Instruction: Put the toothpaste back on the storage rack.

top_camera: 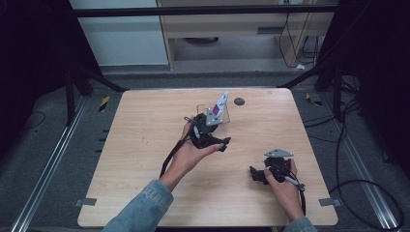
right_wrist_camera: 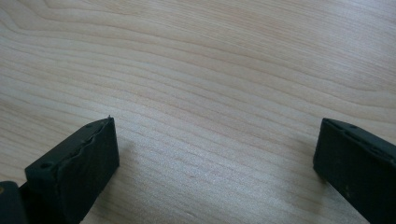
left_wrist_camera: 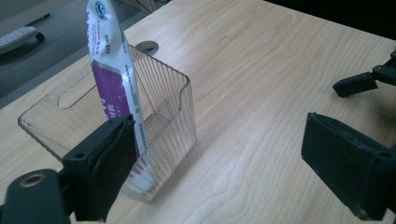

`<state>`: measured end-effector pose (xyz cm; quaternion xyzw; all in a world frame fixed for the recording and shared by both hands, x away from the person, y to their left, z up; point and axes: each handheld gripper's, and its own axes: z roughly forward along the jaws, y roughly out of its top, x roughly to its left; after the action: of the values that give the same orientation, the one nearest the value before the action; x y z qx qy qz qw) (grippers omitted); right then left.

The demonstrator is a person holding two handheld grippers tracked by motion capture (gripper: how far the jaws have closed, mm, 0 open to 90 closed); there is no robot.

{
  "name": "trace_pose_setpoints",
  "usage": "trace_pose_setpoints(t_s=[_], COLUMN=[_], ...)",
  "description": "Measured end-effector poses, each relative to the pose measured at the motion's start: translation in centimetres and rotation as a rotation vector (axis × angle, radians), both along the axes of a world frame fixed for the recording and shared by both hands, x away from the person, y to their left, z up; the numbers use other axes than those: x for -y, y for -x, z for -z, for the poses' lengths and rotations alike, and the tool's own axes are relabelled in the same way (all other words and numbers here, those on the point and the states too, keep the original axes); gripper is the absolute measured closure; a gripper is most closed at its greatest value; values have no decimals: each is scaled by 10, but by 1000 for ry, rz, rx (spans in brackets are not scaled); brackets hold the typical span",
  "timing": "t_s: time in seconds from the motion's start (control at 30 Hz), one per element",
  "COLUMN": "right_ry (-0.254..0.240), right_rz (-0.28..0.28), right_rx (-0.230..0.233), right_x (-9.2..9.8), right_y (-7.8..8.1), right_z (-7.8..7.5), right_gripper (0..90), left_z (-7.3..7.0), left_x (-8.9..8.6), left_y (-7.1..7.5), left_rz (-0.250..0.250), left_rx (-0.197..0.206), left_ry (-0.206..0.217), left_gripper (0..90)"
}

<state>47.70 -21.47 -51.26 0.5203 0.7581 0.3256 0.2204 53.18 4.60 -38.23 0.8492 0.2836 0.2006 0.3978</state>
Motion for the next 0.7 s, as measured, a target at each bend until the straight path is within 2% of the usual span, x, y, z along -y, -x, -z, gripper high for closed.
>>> trace_pose_setpoints(t_s=[0.4, 0.7], right_ry=[0, 0], right_rz=[0, 0], right_rx=[-1, 0], right_x=[0, 0], right_y=[0, 0], right_z=[0, 0], right_gripper=[4, 4], left_z=[0, 6], left_x=[-31, -58], left_y=[14, 18], left_rz=[1, -24], left_rx=[3, 11], left_ry=[4, 2], left_gripper=[38, 36])
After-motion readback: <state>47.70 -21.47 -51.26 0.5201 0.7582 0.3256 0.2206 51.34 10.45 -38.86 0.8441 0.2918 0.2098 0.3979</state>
